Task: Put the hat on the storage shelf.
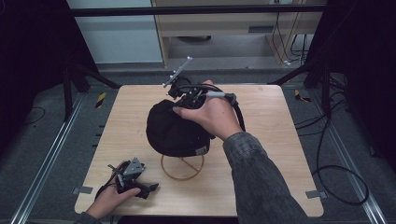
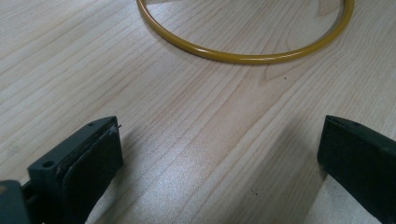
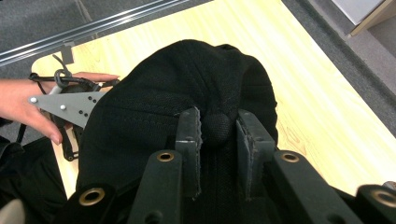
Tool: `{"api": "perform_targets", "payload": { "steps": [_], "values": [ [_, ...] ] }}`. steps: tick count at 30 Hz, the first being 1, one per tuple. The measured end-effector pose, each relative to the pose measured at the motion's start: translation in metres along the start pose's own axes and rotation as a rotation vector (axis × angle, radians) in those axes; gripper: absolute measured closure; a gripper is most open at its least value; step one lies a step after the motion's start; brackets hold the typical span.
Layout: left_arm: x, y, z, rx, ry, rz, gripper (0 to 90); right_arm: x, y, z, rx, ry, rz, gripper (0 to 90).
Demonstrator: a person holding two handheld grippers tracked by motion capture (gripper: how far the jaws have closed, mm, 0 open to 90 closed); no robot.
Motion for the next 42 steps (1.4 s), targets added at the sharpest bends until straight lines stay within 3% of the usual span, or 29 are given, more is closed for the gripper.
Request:
{"api": "perform_targets", "payload": {
  "steps": [15, 42],
  "values": [
    [0.000, 0.000, 0.000, 0.000, -0.001, 0.001, 0.0, -0.002, 0.009, 0.000, 0.010, 0.007, -0.024, 66.3],
    [0.000, 0.000, 0.000, 0.000, 0.000, 0.001, 0.0, 0.001, 0.017, 0.022, -0.059, 0.004, -0.033, 64.1]
  ]
}}
Point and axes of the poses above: each handheld gripper's, and its own axes: z roughly backward along the jaws, y roughly out of its underside, x roughly to its left, the point moved 7 cm from there along -z, roughly forward along the jaws, and after that the axes turned 11 degrees about -y, right-handed, at the moved point
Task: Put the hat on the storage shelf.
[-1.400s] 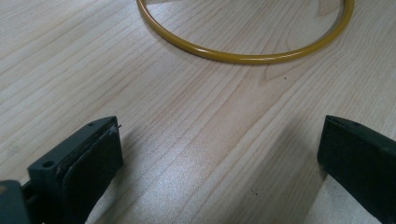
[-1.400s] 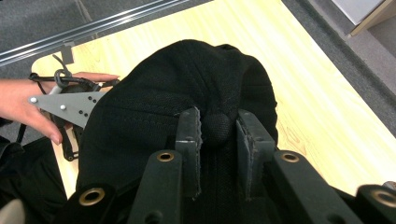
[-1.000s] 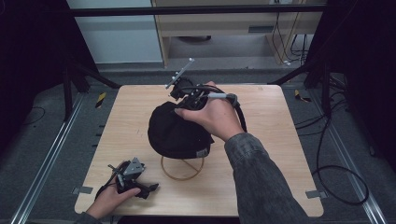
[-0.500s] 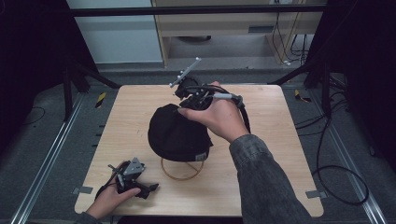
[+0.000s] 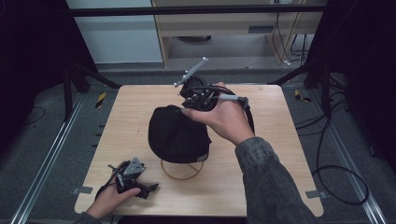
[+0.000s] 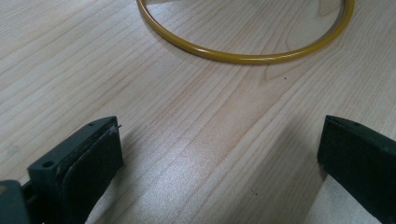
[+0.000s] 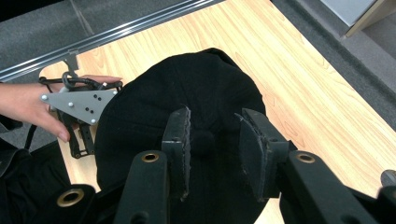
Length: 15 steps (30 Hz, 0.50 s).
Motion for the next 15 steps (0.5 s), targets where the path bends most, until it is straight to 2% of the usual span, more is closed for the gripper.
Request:
{"api": "perform_targets", "payload": {
  "steps": [9, 15],
  "values": [
    [0.000, 0.000, 0.000, 0.000, 0.000, 0.000, 0.0, 0.004, 0.012, 0.012, -0.042, 0.001, -0.007, 65.0],
    [0.000, 0.000, 0.000, 0.000, 0.000, 0.000, 0.0, 0.002, 0.022, 0.020, -0.068, 0.018, -0.021, 61.0]
  ]
}}
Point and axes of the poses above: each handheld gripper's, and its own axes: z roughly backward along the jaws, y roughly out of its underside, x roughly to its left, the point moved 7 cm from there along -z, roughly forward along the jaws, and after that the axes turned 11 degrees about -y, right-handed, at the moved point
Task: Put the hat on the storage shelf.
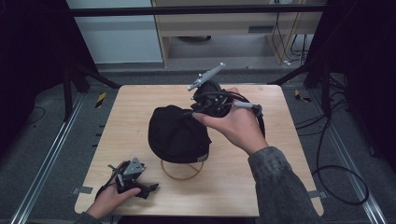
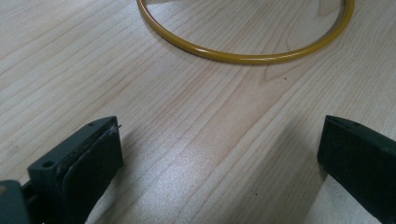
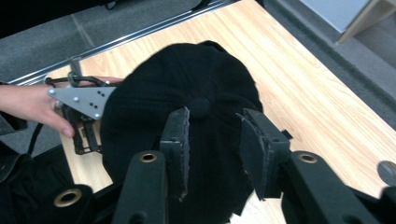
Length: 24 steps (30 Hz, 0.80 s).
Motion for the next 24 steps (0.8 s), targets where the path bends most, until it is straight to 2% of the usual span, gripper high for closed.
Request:
{"api": "perform_targets", "payload": {
  "steps": [5, 10, 14, 19, 24],
  "values": [
    [0.000, 0.000, 0.000, 0.001, 0.000, -0.001, 0.0, -0.007, 0.009, 0.009, -0.037, 0.026, -0.031, 55.4],
    [0.000, 0.000, 0.000, 0.001, 0.000, -0.001, 0.0, -0.012, 0.016, 0.016, -0.058, 0.059, -0.049, 44.7],
    [0.000, 0.000, 0.000, 0.001, 0.000, -0.001, 0.0, -0.018, 0.023, 0.025, -0.071, 0.103, -0.062, 33.9],
    [0.000, 0.000, 0.000, 0.001, 0.000, -0.001, 0.0, -0.027, 0.036, 0.039, -0.087, 0.167, -0.100, 15.4],
    [0.000, 0.000, 0.000, 0.001, -0.002, 0.002, 0.0, -0.035, 0.052, 0.053, -0.094, 0.224, -0.103, 7.2]
  ]
}}
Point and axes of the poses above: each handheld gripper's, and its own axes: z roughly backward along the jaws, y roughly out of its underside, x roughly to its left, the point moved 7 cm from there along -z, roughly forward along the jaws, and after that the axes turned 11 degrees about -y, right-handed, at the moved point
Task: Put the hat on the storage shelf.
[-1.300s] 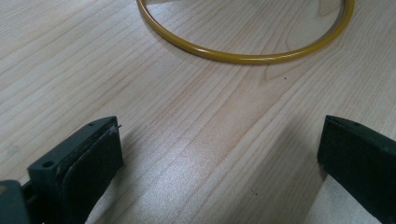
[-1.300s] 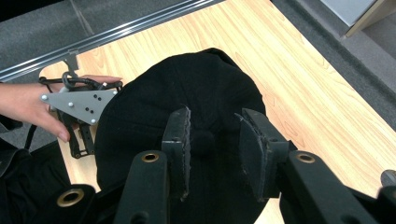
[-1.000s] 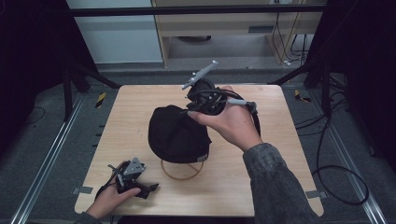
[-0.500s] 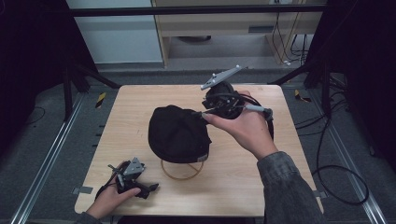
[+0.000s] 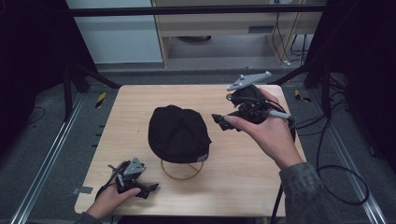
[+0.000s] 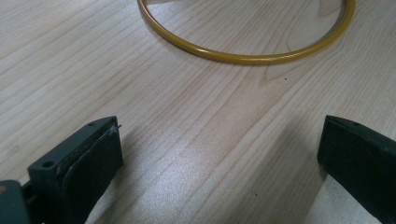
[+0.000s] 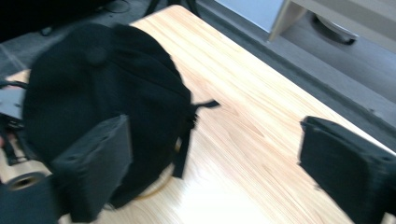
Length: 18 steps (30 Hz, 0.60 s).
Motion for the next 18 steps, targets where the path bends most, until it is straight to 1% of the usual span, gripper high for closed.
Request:
{"api": "perform_targets", "payload": {
  "steps": [2, 4, 6, 10, 12, 15, 18],
  "values": [
    [0.000, 0.000, 0.000, 0.000, 0.000, 0.000, 0.0, -0.007, 0.006, 0.006, -0.019, 0.014, 0.008, 7.5],
    [0.000, 0.000, 0.000, 0.000, -0.001, 0.000, 0.0, -0.014, 0.012, 0.012, -0.038, 0.028, -0.011, 7.6],
    [0.000, 0.000, 0.000, 0.000, -0.001, 0.001, 0.0, -0.021, 0.018, 0.018, -0.043, 0.043, -0.025, 7.6],
    [0.000, 0.000, 0.000, -0.002, -0.001, 0.002, 0.0, -0.029, 0.032, 0.025, -0.034, 0.040, -0.057, 7.2],
    [0.000, 0.000, 0.000, -0.002, -0.001, 0.002, 0.0, -0.034, 0.040, 0.028, -0.030, 0.048, -0.069, 7.2],
    [-0.001, 0.000, 0.000, -0.002, 0.000, -0.001, 0.0, -0.043, 0.051, 0.031, -0.026, 0.074, -0.086, 8.7],
    [-0.001, 0.000, 0.000, -0.003, 0.000, -0.001, 0.0, -0.050, 0.060, 0.031, -0.022, 0.088, -0.096, 8.9]
  ]
}}
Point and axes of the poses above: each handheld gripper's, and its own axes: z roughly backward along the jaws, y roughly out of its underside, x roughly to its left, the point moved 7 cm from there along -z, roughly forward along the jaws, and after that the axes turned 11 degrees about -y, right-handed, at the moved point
